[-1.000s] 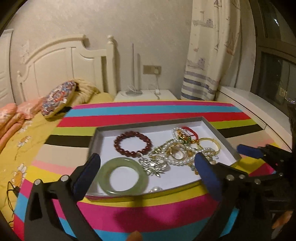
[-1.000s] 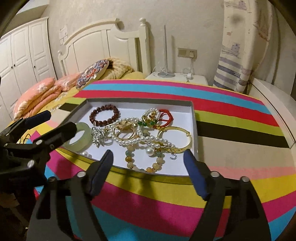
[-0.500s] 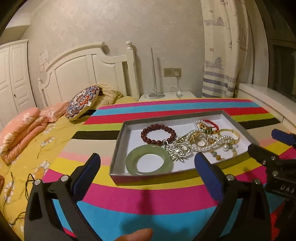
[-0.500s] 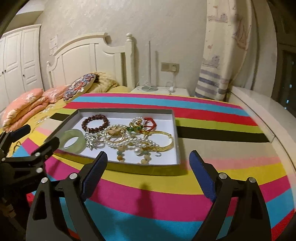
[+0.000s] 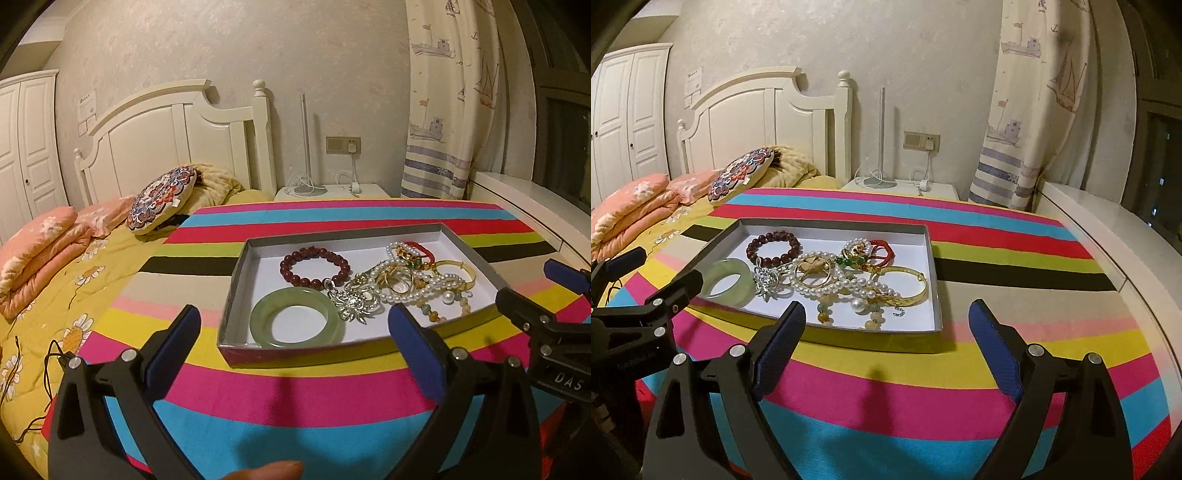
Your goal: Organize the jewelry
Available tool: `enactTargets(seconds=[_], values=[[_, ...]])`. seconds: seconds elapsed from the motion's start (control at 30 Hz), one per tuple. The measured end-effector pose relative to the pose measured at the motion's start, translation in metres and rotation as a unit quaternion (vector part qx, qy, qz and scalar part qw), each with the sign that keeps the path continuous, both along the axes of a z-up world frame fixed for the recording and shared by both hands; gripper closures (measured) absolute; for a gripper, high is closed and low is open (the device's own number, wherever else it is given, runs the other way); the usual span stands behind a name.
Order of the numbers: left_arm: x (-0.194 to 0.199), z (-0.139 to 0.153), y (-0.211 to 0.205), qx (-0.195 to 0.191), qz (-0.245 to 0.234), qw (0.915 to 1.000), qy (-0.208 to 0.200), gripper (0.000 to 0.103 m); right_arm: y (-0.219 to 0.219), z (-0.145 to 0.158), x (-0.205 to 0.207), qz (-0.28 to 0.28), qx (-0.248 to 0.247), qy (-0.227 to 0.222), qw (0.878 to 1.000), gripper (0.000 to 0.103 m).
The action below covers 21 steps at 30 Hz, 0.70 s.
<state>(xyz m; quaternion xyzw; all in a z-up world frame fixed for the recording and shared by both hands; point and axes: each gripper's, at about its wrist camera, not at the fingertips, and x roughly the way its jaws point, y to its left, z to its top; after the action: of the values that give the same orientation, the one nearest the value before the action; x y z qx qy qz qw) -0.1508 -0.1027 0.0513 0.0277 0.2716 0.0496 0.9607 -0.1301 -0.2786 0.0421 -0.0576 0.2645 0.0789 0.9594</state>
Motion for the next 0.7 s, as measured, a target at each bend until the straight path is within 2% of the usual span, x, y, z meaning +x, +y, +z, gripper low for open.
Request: enactTargets(seconds=[0.53, 0.7], values=[[0.0024, 0.0006, 0.0015, -0.007, -0.007, 1.0, 0.002, 0.002, 0.0005, 0.0002, -0.0002, 0.0, 0.0, 0.001, 1.0, 0.017], [0.0026, -0.0008, 0.0017, -0.02, -0.022, 0.9995, 0.008, 0.002, 0.0008, 0.0004, -0.0003, 0.0, 0.0, 0.002, 1.0, 0.017]])
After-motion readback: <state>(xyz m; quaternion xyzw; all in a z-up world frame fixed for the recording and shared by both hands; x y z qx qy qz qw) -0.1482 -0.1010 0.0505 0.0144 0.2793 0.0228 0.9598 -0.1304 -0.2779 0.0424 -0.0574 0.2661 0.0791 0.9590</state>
